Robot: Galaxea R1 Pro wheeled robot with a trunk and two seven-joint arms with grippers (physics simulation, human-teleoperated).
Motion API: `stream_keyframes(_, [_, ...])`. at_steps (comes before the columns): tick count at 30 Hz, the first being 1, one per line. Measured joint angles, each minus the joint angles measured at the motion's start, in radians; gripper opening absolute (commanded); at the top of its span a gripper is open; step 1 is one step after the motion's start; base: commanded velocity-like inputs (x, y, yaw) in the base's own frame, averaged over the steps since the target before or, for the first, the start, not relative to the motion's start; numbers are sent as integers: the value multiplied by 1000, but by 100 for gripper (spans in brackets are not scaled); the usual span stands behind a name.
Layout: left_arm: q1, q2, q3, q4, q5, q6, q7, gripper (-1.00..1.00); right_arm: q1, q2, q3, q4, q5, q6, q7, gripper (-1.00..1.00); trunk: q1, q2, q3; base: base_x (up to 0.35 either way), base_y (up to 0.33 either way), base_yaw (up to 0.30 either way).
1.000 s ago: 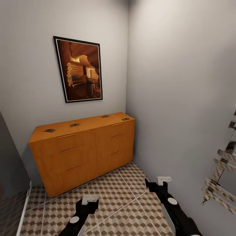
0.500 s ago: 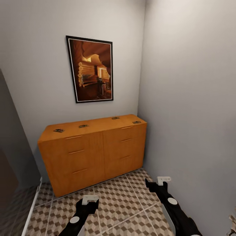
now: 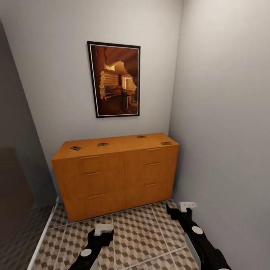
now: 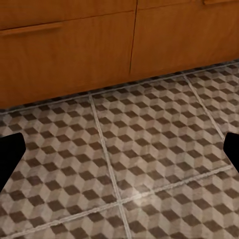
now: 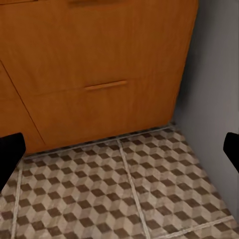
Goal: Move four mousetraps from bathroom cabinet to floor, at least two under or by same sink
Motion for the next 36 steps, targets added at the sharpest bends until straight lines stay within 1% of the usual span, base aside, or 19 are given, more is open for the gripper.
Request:
stream_keyframes(6, [0, 0, -1, 12, 0, 0, 0, 100, 0, 0, 0, 0, 0, -1, 1, 100, 0, 0, 0, 231, -220, 241])
stream_keyframes(9, [0, 0, -1, 13, 0, 0, 0, 100, 0, 0, 0, 0, 0, -1, 1, 100, 0, 0, 0, 234, -218, 118])
stream_keyframes(22, [0, 0, -1, 14, 0, -1, 0, 100, 0, 0, 0, -1, 0, -1, 1, 100, 0, 0, 0, 235, -213, 10])
stream_keyframes(36, [0, -2, -2, 14, 0, -5, 0, 100, 0, 0, 0, -1, -1, -1, 0, 100, 0, 0, 0, 222, -133, 5])
